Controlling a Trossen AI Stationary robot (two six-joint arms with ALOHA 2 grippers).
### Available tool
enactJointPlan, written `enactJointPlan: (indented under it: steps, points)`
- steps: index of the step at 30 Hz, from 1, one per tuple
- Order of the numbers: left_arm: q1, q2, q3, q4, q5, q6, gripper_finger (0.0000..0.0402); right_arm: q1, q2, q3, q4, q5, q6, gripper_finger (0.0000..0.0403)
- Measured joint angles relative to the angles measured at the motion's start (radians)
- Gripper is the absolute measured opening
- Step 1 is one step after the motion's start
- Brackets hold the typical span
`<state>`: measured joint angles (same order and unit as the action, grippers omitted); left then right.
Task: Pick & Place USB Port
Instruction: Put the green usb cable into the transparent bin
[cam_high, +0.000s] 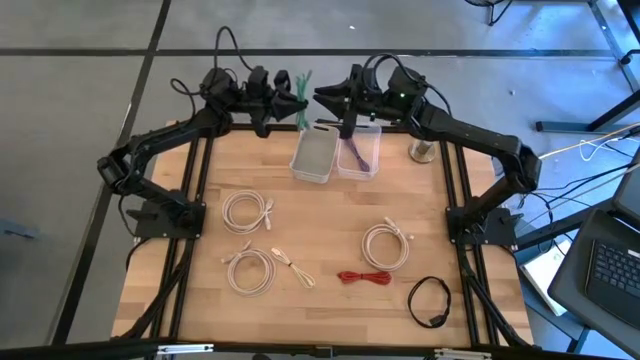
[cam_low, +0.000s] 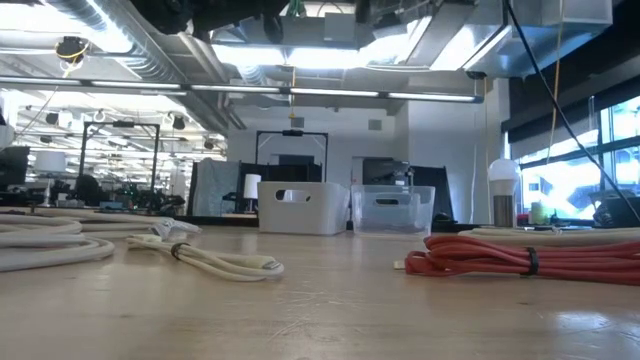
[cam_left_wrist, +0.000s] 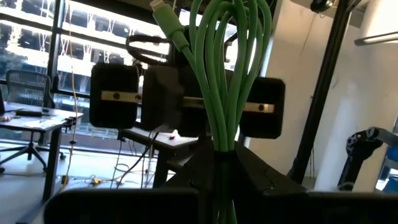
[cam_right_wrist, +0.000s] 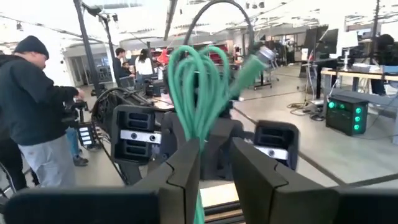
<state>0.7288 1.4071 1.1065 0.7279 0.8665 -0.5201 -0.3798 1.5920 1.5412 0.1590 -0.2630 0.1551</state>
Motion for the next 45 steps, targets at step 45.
enactJointPlan:
  steps: [45]
  points:
    - [0.051, -0.012, 0.003, -0.059, 0.086, 0.039, 0.0172, 0.034, 0.070, 0.431, -0.809, 0.374, -0.262, 0.0018]
